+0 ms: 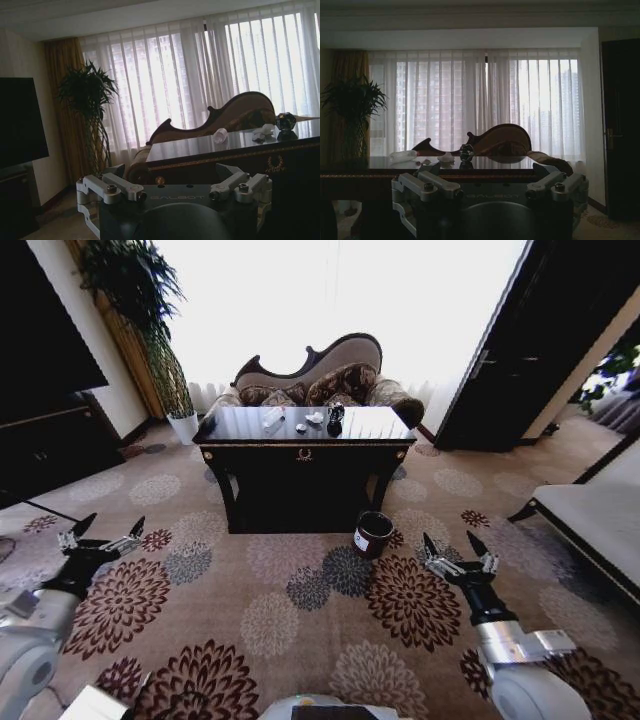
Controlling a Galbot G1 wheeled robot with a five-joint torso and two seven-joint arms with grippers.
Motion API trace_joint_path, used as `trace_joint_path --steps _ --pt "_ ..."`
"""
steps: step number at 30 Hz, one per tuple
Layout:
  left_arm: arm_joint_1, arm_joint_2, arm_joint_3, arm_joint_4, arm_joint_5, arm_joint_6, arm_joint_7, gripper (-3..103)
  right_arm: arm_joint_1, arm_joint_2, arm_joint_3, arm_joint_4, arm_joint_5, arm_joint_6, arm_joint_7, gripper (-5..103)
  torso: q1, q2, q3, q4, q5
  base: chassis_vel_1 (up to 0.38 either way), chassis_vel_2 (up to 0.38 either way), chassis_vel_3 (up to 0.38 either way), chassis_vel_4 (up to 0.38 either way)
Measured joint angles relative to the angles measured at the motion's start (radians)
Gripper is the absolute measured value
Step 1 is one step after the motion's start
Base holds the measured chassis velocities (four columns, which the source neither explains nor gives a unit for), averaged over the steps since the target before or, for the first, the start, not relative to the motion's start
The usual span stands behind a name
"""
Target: Move to the front of the table and place the trash on the table into the trash bin.
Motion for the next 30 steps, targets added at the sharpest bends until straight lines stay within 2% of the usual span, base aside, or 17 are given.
trace_joint_path --steps 30 --pt "0.003 -0.008 0.006 -0.006 -0.002 -0.002 0.002 100 -0.003 0.023 -0.004 0.005 0.0 0.012 -0.006 100 0.0 0.0 0.0 0.0001 0.0 -0.013 0.014 0.012 -0.014"
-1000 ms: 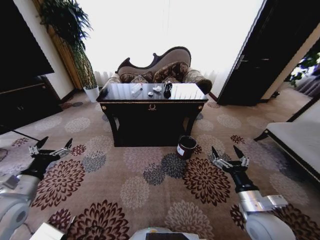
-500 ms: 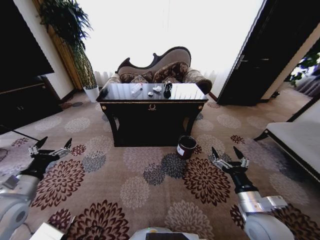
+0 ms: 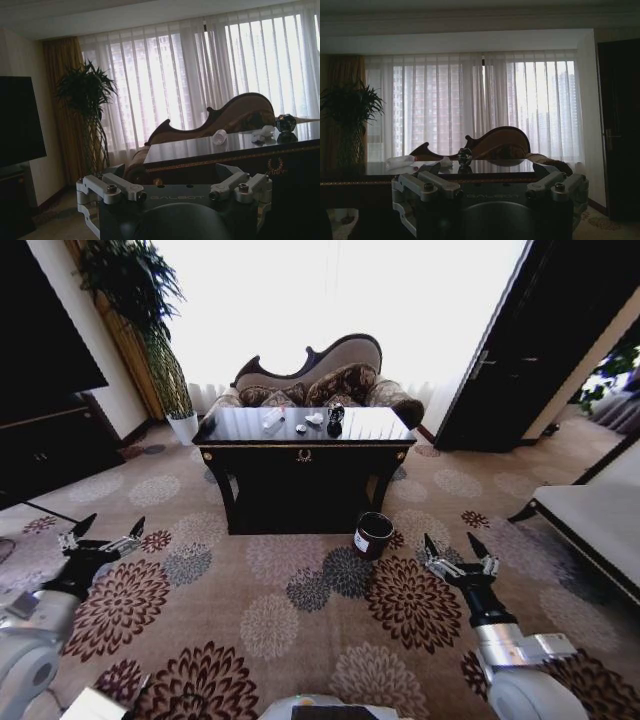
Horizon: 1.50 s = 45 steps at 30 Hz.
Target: Move to the front of the table and place the trash on the table into the trash bin.
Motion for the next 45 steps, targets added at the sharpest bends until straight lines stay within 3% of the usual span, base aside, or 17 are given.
trace_joint_path --steps 45 --pt "0.001 -0.006 0.001 -0.011 0.003 -0.001 0.002 100 0.001 0.006 -0.01 0.001 -0.008 0.004 -0.007 100 0.0 0.0 0.0 0.0 0.0002 -0.18 0.18 0.178 -0.173"
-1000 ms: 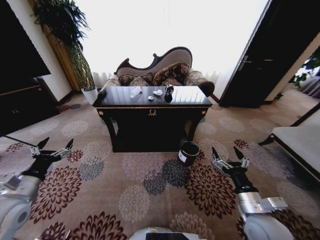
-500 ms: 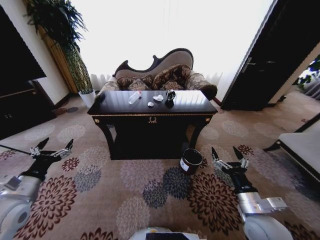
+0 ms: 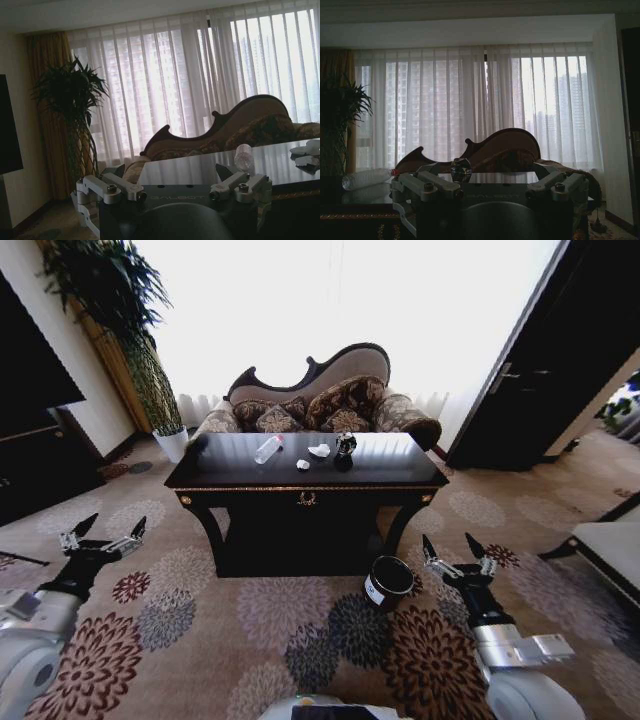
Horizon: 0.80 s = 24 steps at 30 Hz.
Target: Move to the front of the table and place the trash on the table into the trash bin.
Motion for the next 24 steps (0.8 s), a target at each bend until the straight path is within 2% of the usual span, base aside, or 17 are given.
trace_joint_path --steps 14,15,21,24 --pt "0.0 0.0 -0.001 0.0 0.0 0.002 0.0 100 0.0 0.011 -0.006 -0.001 -0.004 0.003 -0.005 100 0.0 0.0 0.0 -0.0001 -0.0002 -0.2 0.207 0.208 -0.217" --pt "0.0 0.001 -0.001 0.001 0.0 0.002 0.0 102 0.0 0.011 -0.006 -0.001 -0.004 0.003 -0.005 100 0.0 0.0 0.0 -0.0002 -0.0002 -0.221 0.2 0.222 -0.221" --pt "0.0 0.001 0.001 0.004 0.0 0.001 0.0 98 0.002 0.011 -0.008 -0.001 -0.006 0.003 -0.005 100 0.0 0.0 0.0 0.0 -0.0001 -0.194 0.19 0.199 -0.198" --pt "0.001 0.001 0.002 0.004 0.001 0.001 0.0 101 0.002 0.014 -0.008 0.0 -0.01 0.004 -0.002 100 0.0 0.0 0.0 -0.0001 -0.0002 -0.182 0.195 0.179 -0.2"
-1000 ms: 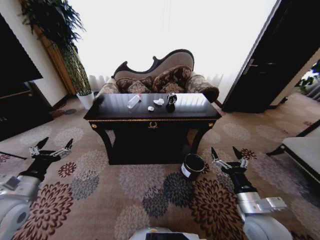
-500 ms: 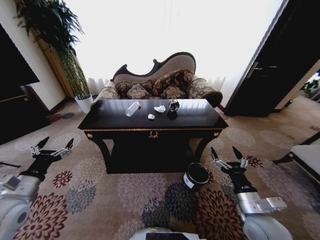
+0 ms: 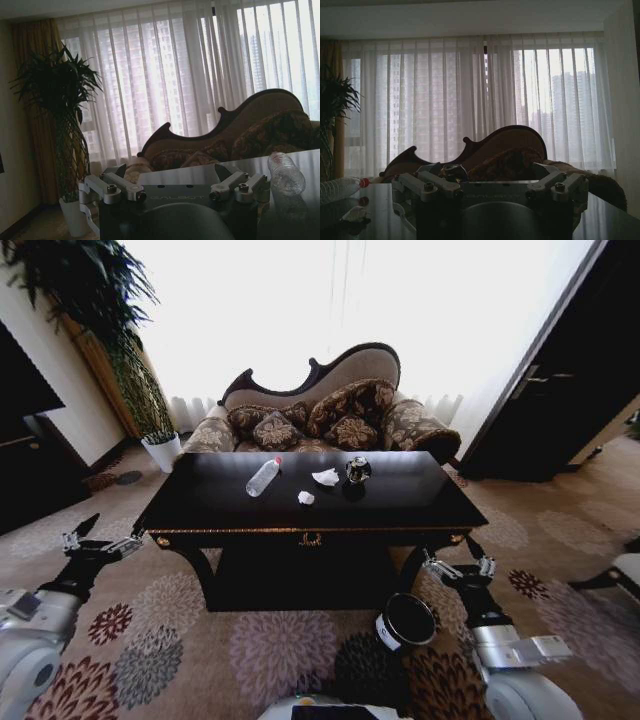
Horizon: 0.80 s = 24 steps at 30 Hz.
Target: Move to the front of the table and place the trash on the table into the trash bin.
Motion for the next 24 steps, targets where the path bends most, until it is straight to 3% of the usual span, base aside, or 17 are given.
trace_joint_path --steps 3,16,22,24 --pt "0.001 0.0 0.005 0.0 0.002 0.0 0.0 97 0.0 0.005 0.001 0.006 -0.006 -0.001 0.007 100 0.0 0.0 0.0 0.0 -0.0003 -0.152 0.163 0.156 -0.173" --pt "-0.036 0.047 0.098 -0.005 0.028 0.021 0.014 100 -0.003 0.028 -0.009 0.001 -0.019 0.015 0.008 100 -0.001 0.0 0.0 0.0 -0.0001 -0.027 0.028 0.025 -0.027" --pt "-0.089 0.125 0.169 0.013 -0.032 0.068 0.016 100 -0.004 0.031 -0.012 -0.001 -0.02 0.019 0.007 100 0.0 0.0 0.0 -0.0003 -0.0003 0.0 0.0 0.0 0.0" --pt "-0.105 0.159 0.175 0.021 -0.088 0.09 0.018 100 0.002 0.023 -0.023 -0.006 -0.02 0.019 0.007 100 0.0 0.0 0.0 0.0001 0.0 0.0 0.0 0.0 0.0"
